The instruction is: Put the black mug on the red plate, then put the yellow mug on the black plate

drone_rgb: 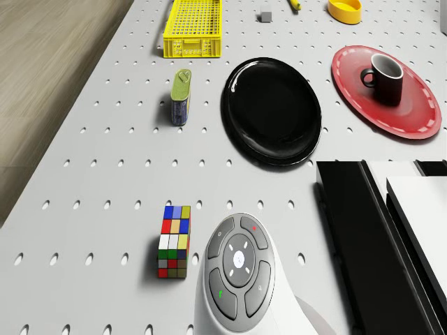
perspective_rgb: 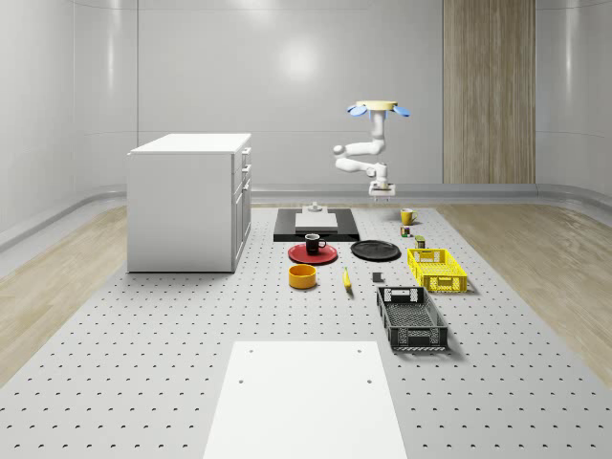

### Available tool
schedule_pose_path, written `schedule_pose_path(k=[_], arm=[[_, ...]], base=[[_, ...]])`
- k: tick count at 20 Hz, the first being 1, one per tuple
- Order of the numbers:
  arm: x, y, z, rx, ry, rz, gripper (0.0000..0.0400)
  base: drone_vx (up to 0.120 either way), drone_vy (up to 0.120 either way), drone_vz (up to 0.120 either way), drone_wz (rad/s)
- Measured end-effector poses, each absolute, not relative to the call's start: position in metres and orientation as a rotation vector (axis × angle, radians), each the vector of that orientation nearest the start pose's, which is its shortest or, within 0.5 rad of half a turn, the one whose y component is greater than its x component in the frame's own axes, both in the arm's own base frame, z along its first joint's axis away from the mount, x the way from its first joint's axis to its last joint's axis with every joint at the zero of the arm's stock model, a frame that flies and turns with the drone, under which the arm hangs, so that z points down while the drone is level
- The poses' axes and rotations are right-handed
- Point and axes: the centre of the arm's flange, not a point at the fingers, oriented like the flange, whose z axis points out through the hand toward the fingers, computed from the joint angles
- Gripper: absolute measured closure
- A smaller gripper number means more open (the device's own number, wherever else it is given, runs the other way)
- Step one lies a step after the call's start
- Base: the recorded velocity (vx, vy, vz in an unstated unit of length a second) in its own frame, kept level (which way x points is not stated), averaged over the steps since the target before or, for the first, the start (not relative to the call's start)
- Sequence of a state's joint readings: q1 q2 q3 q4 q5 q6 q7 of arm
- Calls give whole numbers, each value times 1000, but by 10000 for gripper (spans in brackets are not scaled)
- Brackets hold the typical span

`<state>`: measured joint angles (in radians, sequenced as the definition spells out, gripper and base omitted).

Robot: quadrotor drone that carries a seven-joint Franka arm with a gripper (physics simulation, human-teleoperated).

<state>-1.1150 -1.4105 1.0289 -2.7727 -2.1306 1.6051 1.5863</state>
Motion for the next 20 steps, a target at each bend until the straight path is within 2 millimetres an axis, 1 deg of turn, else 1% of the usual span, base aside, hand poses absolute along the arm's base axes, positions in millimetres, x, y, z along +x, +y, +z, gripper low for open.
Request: schedule_pose_path(k=[4,11,18,20], arm=[[306,16,590,0,-2,786,0],[306,16,590,0,-2,786,0],[306,16,590,0,-2,786,0],[306,16,590,0,-2,786,0]], base=[[0,120,0,0],[0,120,-114,0],[0,120,-6,0],[100,120,0,0]])
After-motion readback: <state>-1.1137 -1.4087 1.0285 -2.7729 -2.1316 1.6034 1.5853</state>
